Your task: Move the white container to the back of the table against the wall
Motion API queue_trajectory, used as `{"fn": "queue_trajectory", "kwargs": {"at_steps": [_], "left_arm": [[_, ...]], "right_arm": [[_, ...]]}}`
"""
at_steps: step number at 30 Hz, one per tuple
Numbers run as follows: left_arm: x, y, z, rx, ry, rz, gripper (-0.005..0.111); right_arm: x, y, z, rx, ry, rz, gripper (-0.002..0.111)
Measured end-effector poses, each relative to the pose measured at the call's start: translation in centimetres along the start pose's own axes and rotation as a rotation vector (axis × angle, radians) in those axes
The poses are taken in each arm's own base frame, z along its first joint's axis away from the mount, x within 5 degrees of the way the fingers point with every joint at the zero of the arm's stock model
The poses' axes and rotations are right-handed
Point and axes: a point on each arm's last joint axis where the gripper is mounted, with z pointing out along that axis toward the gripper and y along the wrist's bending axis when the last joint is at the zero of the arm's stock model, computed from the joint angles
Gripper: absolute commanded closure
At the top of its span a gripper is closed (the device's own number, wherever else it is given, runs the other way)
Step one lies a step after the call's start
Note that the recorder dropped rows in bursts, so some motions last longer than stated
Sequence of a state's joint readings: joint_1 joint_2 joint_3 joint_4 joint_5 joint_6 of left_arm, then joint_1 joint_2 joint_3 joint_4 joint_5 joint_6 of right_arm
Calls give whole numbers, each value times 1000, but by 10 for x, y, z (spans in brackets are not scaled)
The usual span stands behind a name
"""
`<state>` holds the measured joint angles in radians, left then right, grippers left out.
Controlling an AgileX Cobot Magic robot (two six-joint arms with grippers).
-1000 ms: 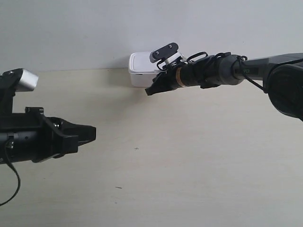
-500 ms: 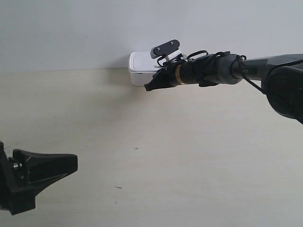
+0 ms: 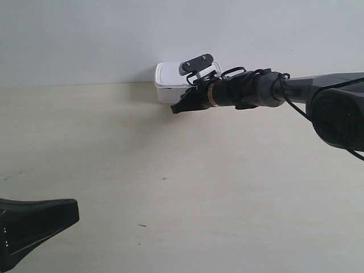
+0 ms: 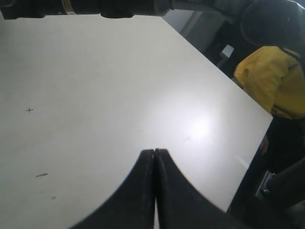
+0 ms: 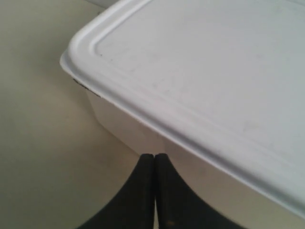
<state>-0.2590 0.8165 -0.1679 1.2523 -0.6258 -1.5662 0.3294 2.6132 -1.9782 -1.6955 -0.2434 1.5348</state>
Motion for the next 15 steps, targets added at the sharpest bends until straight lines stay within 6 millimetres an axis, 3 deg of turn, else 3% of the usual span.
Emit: {"fn": "queue_trajectory", "kwargs": {"at_steps": [15], "left_arm": [[16,-13,-16,90,14,52,107]], "right_arm": [[0,2,0,-15,0,-4,108]]}}
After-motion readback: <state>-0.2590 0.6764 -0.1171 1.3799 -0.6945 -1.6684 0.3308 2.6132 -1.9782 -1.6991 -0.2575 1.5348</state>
